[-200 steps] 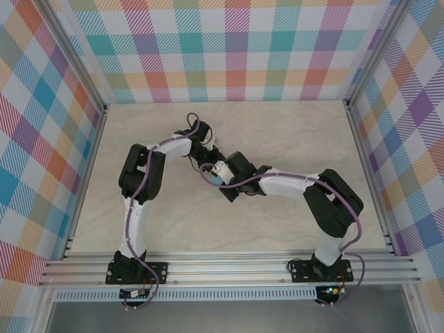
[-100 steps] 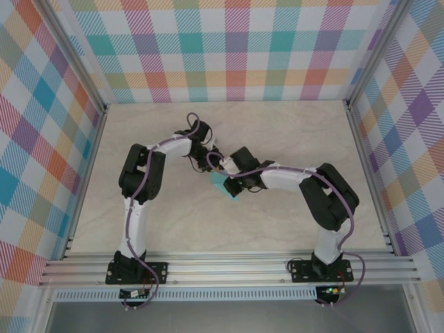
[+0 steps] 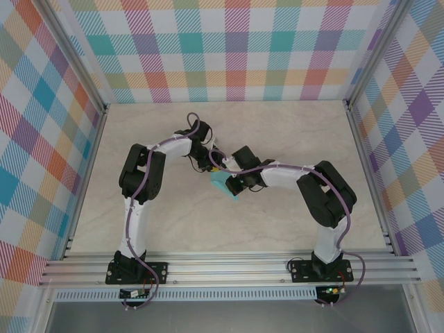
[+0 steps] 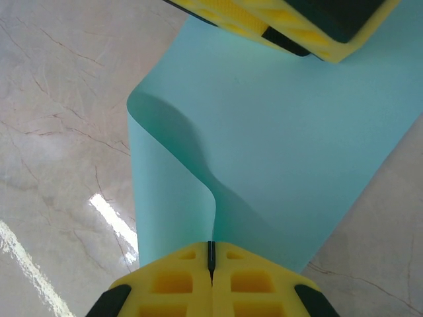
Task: Fold a paper plane with a square sheet of paper (fold left side to right side)
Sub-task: Third fold the triangle at the center of the table.
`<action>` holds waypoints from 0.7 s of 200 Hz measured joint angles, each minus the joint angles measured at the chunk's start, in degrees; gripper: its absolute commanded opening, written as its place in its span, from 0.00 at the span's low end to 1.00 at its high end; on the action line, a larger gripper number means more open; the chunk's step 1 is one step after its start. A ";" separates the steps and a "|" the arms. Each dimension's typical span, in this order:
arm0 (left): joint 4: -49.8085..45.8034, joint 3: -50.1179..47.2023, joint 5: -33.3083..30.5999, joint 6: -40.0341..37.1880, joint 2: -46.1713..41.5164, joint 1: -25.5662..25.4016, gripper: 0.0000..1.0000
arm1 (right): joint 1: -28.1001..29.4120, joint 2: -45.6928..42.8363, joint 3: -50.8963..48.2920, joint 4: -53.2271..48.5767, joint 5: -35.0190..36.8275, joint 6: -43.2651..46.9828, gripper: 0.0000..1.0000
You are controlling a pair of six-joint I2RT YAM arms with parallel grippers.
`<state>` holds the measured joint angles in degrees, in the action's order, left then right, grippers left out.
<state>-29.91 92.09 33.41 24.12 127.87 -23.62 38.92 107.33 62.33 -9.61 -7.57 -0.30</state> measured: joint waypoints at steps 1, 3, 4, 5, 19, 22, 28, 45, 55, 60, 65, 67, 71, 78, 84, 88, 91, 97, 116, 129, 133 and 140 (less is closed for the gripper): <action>0.00 0.00 0.00 0.00 0.00 0.00 0.21 | 0.00 0.00 0.00 0.00 0.00 -0.02 0.00; 0.00 0.00 0.00 0.00 0.00 0.00 0.21 | -0.02 0.00 0.02 0.00 0.00 -0.13 0.00; 0.00 0.00 0.00 0.00 0.00 0.00 0.21 | -0.04 0.02 0.04 0.00 0.00 -0.17 0.00; 0.00 0.00 0.00 0.00 0.00 0.00 0.21 | -0.07 0.02 0.04 0.00 0.00 -0.17 0.00; 0.00 0.00 0.00 0.00 0.00 -0.02 0.21 | -0.17 0.02 0.20 -0.07 0.00 -0.42 0.00; 0.00 0.00 0.00 0.00 0.00 -0.02 0.21 | -0.20 0.02 0.28 -0.13 0.00 -0.42 0.00; 0.00 0.00 -0.02 0.00 0.00 -0.04 0.21 | -0.22 0.11 0.42 -0.22 0.02 -0.50 0.00; -0.02 0.00 -0.04 0.00 0.00 -0.04 0.21 | -0.33 0.28 0.76 -0.33 0.22 -0.63 0.00; -0.02 0.00 -0.04 0.00 0.00 -0.04 0.21 | -0.44 0.33 0.81 -0.39 0.33 -0.66 0.00; -0.02 0.00 -0.04 0.00 0.00 -0.04 0.21 | -0.46 0.39 0.81 -0.44 0.39 -0.70 0.00; -0.02 0.00 -0.07 0.00 0.00 -0.04 0.21 | -0.48 0.46 0.81 -0.42 0.42 -0.79 0.00; -0.02 0.00 -0.04 0.00 0.00 -0.04 0.21 | -0.50 0.50 0.81 -0.44 0.44 -0.81 0.00; -0.02 0.00 -0.07 0.00 0.00 -0.04 0.21 | -0.55 0.55 0.81 -0.44 0.44 -0.81 0.00; -0.02 0.00 -0.07 0.00 0.00 -0.04 0.21 | -0.61 0.66 0.81 -0.46 0.48 -0.83 0.00; -0.02 0.00 -0.07 0.00 0.00 -0.04 0.21 | -0.63 0.74 0.81 -0.55 0.46 -0.83 0.00; -0.02 0.00 -0.07 0.00 0.00 -0.04 0.21 | -0.70 0.76 0.81 -0.59 0.46 -0.83 0.00; -0.02 0.00 -0.07 0.00 0.00 -0.04 0.21 | -0.70 0.81 0.81 -0.61 0.46 -0.83 0.00; -0.02 0.00 -0.07 0.00 0.00 -0.04 0.21 | -0.70 0.85 0.81 -0.63 0.48 -0.83 0.00; -0.02 0.00 -0.07 0.00 0.00 -0.04 0.21 | -0.70 0.87 0.81 -0.74 0.70 -0.85 0.00; -0.02 0.00 -0.07 0.00 0.00 -0.04 0.21 | -0.74 0.87 0.81 -0.83 0.90 -0.85 0.00; -0.02 0.00 -0.07 0.00 0.00 -0.04 0.21 | -0.74 0.87 0.81 -0.83 0.92 -0.85 0.00; -0.02 0.00 -0.07 0.00 0.00 -0.04 0.21 | -0.74 0.87 0.81 -0.83 0.92 -0.85 0.00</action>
<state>-29.93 92.09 33.34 24.12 127.87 -23.66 38.17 108.20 63.13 -10.44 -6.66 -1.15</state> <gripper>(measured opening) 0.208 0.027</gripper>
